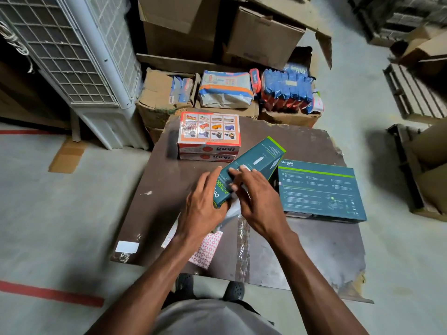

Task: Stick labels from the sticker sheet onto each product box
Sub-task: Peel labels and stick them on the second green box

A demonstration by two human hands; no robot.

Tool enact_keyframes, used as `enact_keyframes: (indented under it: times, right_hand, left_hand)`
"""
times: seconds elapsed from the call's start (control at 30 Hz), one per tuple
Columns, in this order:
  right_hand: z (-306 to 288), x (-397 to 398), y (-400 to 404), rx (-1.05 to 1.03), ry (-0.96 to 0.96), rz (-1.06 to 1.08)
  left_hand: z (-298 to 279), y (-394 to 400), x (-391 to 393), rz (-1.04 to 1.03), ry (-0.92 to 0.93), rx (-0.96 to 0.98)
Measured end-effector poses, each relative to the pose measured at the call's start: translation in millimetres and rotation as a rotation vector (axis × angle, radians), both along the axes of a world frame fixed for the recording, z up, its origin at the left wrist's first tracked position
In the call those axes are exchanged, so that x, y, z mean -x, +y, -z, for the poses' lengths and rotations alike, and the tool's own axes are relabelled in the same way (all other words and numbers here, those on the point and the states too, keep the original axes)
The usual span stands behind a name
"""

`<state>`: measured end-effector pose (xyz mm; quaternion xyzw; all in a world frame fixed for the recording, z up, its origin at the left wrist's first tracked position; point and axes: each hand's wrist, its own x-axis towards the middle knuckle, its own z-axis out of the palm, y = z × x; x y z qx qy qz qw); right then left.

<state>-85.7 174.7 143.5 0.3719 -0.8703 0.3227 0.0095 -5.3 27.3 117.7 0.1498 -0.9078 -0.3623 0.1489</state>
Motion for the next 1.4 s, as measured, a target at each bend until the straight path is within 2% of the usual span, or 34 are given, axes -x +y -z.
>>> enact_keyframes:
  times: [0.17,0.33,0.47,0.6,0.83,1.2,1.4]
  right_hand:
    - [-2,-19,13,0.243,-0.218,0.106]
    - [-17,-30,31,0.458,-0.438,0.256]
    - [-35,-22,46,0.511,-0.541,0.383]
    - [-43,-8,57,0.423,-0.662,0.403]
    - [-42,7,62,0.202,-0.688,0.358]
    - [-45,19,47,-0.094,-0.512,0.361]
    - [-52,19,39,-0.183,-0.406,0.325]
  left_hand:
    - [-11,5,-4,0.094,-0.004,0.262]
    - [-20,24,-5,0.119,-0.041,0.35]
    - [-21,38,-7,0.116,-0.083,0.402]
    - [-21,51,-12,0.122,-0.118,0.392]
    - [-21,58,-14,0.114,-0.113,0.399]
    - [-22,59,-15,0.102,-0.122,0.388]
    - [-23,58,-14,0.107,-0.14,0.375]
